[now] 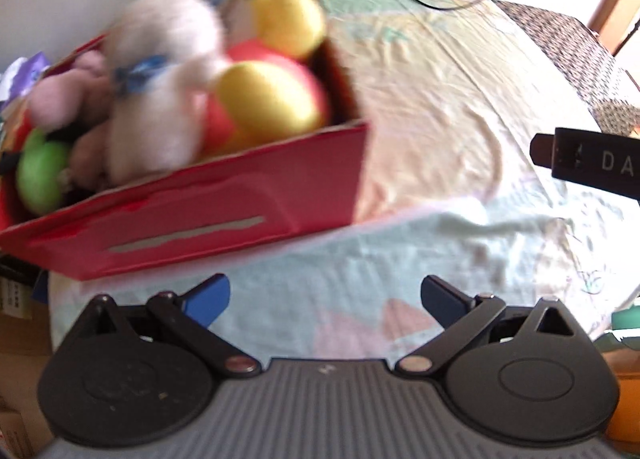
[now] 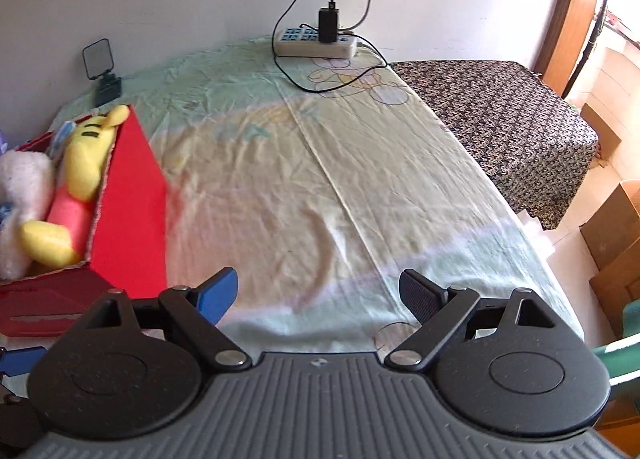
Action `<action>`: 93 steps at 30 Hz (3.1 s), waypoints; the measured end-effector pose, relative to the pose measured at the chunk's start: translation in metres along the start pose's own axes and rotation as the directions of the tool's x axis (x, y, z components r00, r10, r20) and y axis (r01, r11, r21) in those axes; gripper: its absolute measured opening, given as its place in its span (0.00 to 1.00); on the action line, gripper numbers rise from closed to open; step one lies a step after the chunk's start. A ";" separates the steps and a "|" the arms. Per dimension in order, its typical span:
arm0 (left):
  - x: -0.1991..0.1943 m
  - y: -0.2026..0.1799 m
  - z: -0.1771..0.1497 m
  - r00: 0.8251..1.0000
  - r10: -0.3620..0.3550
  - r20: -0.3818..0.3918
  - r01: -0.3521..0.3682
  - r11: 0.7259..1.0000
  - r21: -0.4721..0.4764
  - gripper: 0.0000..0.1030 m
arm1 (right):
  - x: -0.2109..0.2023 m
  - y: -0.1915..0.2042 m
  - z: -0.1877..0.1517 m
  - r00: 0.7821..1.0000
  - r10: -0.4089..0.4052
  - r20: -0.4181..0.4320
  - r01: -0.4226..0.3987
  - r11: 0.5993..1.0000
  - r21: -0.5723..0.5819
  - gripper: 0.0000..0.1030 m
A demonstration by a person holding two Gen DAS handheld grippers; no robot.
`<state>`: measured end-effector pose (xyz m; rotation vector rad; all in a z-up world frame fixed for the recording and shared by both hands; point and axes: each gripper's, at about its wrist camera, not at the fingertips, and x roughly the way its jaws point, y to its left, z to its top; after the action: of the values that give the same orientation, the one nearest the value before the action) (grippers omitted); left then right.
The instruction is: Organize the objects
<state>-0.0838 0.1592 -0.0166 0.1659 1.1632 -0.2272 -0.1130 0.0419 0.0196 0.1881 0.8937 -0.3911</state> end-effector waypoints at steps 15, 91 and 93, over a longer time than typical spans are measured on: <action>0.002 -0.038 0.014 1.000 0.024 0.013 -0.025 0.998 0.058 0.98 | 0.023 -0.037 0.009 0.998 -0.008 -0.067 0.009 1.000 0.018 0.87; -0.053 0.142 0.005 0.977 0.181 0.110 -0.164 0.975 -0.148 0.98 | -0.036 0.125 0.016 0.974 0.226 0.014 -0.224 0.970 -0.095 0.87; -0.053 0.142 0.004 0.979 0.171 0.110 -0.156 0.978 -0.136 0.98 | -0.036 0.124 0.016 0.975 0.220 0.017 -0.218 0.972 -0.093 0.87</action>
<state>-0.0628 0.3001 0.0357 0.1335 1.0338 -0.0173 -0.0714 0.1594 0.0576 0.1956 0.8524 -0.1468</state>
